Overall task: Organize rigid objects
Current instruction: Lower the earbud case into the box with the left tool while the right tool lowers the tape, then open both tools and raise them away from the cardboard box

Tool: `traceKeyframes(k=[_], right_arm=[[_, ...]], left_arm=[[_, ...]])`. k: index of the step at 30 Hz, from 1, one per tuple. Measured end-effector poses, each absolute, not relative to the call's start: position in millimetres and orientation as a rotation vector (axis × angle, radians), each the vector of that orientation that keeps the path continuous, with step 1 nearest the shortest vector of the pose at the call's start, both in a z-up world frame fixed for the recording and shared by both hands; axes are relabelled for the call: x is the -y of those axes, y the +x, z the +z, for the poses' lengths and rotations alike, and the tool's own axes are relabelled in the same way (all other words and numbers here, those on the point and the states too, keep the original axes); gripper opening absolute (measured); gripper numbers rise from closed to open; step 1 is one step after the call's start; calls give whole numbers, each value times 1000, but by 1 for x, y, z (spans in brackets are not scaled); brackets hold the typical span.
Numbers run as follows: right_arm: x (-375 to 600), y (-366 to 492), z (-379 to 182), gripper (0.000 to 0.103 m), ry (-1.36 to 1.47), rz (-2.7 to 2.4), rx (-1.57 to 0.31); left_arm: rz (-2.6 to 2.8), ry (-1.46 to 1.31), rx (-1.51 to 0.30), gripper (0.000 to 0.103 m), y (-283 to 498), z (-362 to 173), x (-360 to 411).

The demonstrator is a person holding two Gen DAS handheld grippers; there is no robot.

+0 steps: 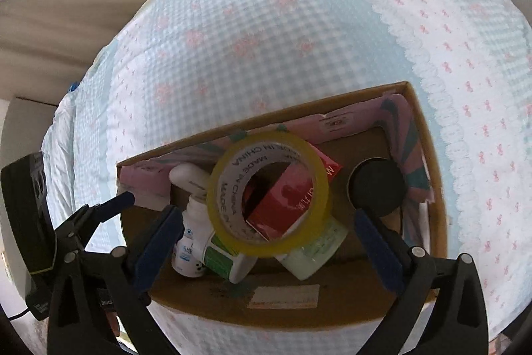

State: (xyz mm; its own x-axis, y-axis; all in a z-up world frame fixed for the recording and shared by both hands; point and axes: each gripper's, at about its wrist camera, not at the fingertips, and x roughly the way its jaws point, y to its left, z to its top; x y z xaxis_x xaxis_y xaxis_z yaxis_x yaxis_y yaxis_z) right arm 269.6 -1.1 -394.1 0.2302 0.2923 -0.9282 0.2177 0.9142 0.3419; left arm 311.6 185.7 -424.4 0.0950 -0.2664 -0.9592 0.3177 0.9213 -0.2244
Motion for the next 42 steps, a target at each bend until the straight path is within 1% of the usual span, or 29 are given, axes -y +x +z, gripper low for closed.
traceKeyframes(k=[14, 17, 19, 23, 25, 30, 33, 37, 42], right_arm=[[7, 243, -371, 103, 405, 42, -1360], [9, 237, -359, 103, 370, 75, -1356], [10, 231, -346, 103, 325, 84, -1344], [18, 216, -299, 103, 259, 150, -1284], [25, 207, -270, 103, 224, 162, -1237], [50, 178, -177, 103, 89, 157, -1054], [65, 159, -133, 103, 39, 141, -947], [80, 131, -87, 103, 28, 103, -823], [94, 100, -62, 103, 28, 64, -733]], left_arm=[[-373, 52, -1351, 103, 280, -375, -192], [-337, 45, -1333, 103, 271, -356, -192], [-300, 27, -1301, 103, 261, -333, -192], [-241, -19, -1225, 103, 241, -281, -186], [-211, -35, -1169, 103, 227, -244, -178], [-182, -71, -994, 103, 193, -156, -155], [-166, -98, -894, 103, 167, -109, -143], [-157, -114, -784, 103, 133, -65, -129], [-144, -85, -676, 103, 101, -34, -118]])
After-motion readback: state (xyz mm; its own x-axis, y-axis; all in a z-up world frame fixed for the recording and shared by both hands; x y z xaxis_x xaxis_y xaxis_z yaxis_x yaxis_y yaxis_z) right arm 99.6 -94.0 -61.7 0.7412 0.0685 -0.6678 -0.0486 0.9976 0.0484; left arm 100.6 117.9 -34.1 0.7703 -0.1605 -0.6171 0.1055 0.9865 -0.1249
